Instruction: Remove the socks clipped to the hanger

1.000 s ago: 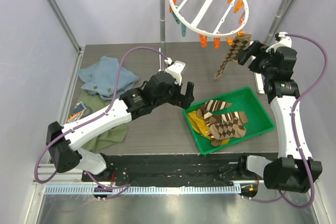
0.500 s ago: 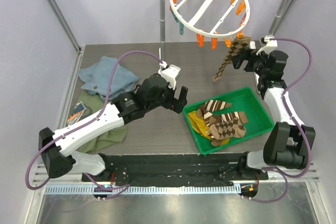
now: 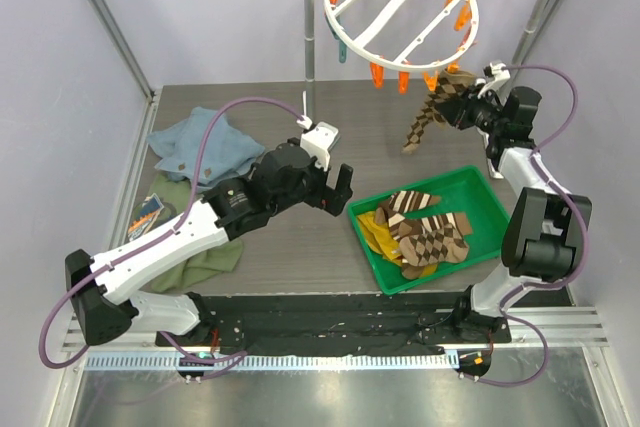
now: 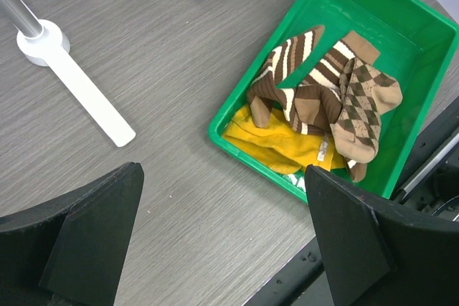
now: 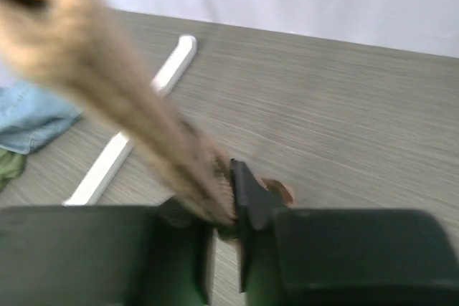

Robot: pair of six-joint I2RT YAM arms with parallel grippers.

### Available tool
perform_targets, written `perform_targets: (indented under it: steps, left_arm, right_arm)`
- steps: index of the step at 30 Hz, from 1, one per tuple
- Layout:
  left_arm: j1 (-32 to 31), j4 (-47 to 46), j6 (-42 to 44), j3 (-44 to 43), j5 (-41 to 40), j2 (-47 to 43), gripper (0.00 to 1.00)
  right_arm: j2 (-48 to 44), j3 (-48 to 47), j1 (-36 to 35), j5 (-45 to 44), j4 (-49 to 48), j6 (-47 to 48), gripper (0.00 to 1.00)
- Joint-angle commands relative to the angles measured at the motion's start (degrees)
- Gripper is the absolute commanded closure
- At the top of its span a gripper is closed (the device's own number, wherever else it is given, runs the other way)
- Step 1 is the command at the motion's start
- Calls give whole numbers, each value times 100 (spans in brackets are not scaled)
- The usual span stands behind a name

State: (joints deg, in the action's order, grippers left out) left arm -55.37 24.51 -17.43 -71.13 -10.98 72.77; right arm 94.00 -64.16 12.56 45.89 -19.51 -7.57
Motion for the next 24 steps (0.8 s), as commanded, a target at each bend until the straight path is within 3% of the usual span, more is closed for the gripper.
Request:
perform_targets:
  steps: [1,4,11,15,24]
  left_arm:
    - [-8,-192,117,29,-71,-62,0]
    - [-8,-192,100,29,-36,-26,0]
    - [-17,-175,293,29,-246,-140,0]
    - [-8,-245,381,117,-238,-316,0]
    - [-8,-570,92,-304,193,-237,2]
  right_arm:
    - [-669,219,-25,-8,-616,-315,91]
    - [-1328,711,-209,-893,-459,-683,99]
    - [-2525,1081,-983,-2196,1026,-1062,99]
    - [-3376,1204,-1508,-2671,1545,-1281,99]
    - [-3994,993,-2292,-2840,2575,-2212,99]
